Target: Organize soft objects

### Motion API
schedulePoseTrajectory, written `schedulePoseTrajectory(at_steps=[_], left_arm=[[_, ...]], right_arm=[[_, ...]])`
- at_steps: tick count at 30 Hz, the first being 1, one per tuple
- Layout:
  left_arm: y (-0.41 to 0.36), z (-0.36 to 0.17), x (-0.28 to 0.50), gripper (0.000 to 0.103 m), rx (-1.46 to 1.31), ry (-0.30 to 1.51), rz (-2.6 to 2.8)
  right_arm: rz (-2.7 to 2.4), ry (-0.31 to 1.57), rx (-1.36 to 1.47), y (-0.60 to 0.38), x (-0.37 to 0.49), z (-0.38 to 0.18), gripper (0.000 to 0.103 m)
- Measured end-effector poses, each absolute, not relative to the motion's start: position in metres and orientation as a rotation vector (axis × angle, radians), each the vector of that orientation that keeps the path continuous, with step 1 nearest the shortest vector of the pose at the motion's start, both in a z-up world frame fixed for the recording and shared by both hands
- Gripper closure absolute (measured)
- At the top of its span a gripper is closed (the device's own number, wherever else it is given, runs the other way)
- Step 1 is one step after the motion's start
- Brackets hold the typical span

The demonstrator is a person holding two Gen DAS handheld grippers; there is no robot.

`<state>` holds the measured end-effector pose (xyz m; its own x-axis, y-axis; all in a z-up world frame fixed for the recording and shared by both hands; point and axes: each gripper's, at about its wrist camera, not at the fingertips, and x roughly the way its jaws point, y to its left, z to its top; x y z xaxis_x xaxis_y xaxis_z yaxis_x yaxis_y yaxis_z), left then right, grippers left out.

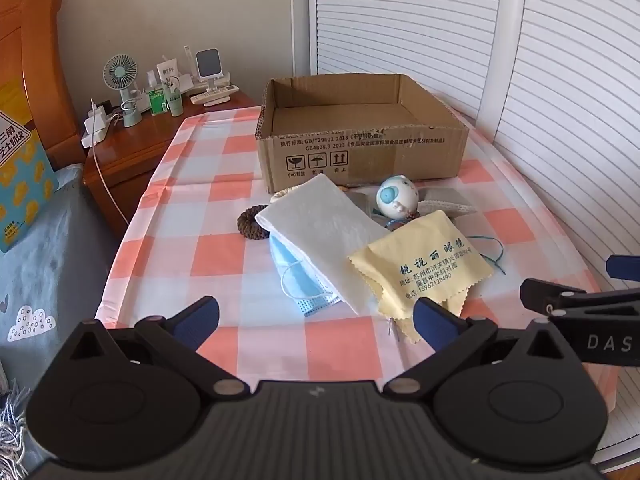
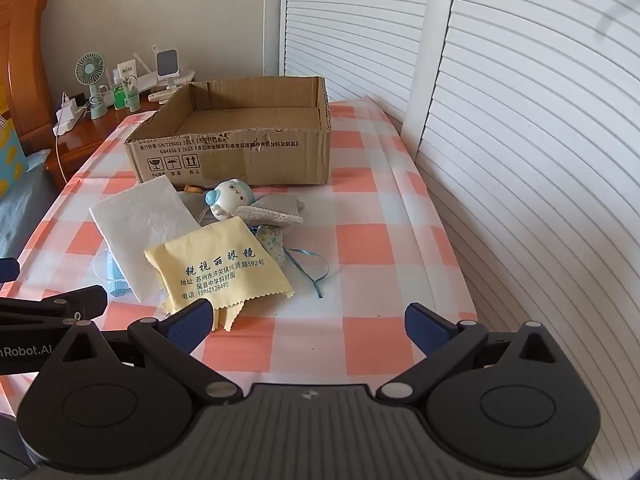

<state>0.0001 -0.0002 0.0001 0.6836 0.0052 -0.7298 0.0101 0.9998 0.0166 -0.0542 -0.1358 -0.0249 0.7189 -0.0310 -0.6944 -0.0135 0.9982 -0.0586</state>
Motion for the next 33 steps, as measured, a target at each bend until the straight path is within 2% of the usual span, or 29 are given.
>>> schedulePoseTrajectory(at_steps=[33], left_arm=[[0.0005, 0.0019, -0.0011, 0.001, 0.018, 0.811, -0.004]], right_arm=[[-0.003, 0.764, -0.056, -0.135, -0.0566, -0.0217, 0.0]])
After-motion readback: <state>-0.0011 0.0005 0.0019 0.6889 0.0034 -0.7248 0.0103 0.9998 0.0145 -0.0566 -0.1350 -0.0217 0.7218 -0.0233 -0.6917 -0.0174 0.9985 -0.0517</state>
